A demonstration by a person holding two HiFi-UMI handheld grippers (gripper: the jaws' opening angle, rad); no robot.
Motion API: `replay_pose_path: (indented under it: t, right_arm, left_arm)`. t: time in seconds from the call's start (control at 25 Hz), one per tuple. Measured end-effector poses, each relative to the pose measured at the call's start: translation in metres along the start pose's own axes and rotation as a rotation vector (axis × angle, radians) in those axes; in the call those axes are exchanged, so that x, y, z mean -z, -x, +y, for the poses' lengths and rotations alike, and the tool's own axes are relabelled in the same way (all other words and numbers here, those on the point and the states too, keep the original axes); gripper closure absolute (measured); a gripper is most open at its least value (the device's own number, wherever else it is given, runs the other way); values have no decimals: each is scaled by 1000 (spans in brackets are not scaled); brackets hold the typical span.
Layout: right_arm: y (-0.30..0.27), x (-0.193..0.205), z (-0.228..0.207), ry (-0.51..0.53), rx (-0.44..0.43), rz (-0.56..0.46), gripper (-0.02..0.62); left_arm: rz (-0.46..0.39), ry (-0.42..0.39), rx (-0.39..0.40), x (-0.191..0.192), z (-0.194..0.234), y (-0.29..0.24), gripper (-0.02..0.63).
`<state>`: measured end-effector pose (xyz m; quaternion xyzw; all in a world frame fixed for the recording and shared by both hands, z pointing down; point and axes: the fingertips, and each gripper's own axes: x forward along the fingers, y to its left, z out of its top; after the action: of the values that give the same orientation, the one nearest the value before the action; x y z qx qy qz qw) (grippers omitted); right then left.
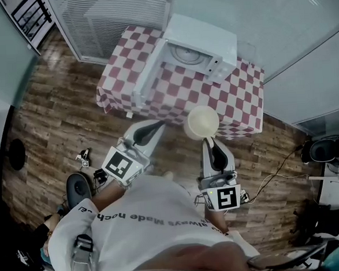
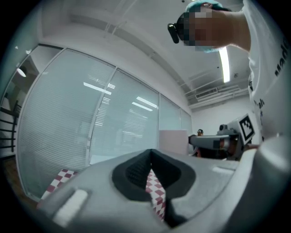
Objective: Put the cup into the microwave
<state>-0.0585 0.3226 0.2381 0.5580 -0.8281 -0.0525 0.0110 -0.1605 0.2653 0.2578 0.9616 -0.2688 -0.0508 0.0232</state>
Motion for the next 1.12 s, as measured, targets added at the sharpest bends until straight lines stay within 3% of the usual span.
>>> replay_pose_path:
  t: [0.52,1.12]
  right_arm:
    - [-56,13,23,-9,19,10,557]
    - [-91,26,-34,5,16,12,557]
  left_arm:
    - [13,8,11,8,57,20,603]
    - [32,11,12,20,85,-46,603]
